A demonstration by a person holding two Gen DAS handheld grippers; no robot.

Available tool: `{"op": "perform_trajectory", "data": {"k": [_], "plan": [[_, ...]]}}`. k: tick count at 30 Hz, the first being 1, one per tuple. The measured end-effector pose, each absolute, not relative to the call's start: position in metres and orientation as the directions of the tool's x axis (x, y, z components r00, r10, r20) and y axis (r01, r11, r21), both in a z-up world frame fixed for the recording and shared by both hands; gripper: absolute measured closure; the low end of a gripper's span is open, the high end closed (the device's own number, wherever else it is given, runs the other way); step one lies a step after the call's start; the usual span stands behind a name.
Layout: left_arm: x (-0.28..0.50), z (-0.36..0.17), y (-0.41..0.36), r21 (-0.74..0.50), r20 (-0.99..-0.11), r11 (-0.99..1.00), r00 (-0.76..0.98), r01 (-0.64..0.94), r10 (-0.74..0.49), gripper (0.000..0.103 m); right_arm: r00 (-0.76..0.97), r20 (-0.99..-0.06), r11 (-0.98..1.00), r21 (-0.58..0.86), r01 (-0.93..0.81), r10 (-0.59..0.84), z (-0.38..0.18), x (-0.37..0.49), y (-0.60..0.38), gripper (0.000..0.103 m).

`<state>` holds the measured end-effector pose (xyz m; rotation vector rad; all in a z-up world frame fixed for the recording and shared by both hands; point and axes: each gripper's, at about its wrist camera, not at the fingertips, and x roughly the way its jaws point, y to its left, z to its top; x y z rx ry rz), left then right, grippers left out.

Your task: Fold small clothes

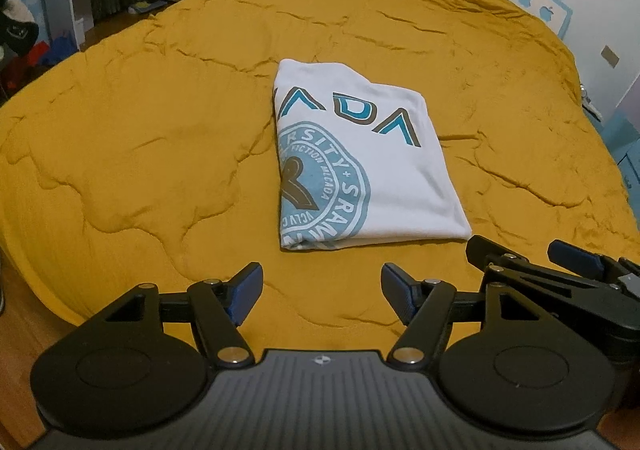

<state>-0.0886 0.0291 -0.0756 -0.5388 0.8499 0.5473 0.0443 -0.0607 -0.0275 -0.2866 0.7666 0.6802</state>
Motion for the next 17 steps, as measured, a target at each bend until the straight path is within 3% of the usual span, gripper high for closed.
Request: {"op": "perform_trajectory", "data": {"k": [17], "plan": [[-0.0838, -0.0751, 0.0255, -0.153, -0.812, 0.741, 0.511, -0.653, 0.282, 0.023, 0.526, -0.724, 0.753, -0.012, -0.657, 0.447, -0.0303, 0.0449, -0.0595, 0.021]]}}
